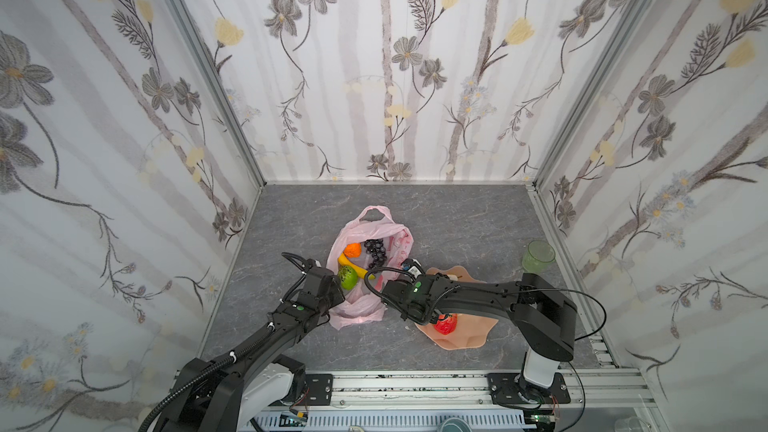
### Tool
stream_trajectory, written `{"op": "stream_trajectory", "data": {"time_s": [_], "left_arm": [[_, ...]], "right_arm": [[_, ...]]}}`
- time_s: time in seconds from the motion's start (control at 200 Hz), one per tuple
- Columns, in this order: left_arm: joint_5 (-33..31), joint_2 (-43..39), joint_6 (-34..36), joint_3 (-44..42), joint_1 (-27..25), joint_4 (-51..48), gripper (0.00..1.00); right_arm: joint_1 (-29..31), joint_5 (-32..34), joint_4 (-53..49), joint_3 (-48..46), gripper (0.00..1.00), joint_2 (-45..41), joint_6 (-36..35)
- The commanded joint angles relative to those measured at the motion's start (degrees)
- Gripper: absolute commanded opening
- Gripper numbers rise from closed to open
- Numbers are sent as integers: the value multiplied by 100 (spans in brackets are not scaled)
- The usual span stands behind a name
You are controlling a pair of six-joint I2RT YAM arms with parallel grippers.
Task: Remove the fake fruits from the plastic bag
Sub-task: 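Lift the cream bun out of the bag and lower it into the peach bowl, then open the right gripper and move it back into the bag over the green fruit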
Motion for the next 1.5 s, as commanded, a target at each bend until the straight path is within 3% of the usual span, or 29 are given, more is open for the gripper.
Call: {"op": "stream_trajectory", "data": {"time_s": [0.0,0.49,0.949,1.224,1.494], "left_arm": [[-107,-24,24,27,14,92,8],[-115,-76,23,10,15,83,8],[-80,-33,33,40,16,83,8],[-128,-136,-2,9,16,84,5],[-93,-300,-167,-138,109,92,4]], "right_arm": [[37,145,143,-40,57,64,-44],[139,-222,369,-194,80,-19,-353],[231,-533,291,171,82,-476,-287],[205,-2034,1575,901,77,-896,-35],[-11,-3577,2542,2061,74,261,235]]}}
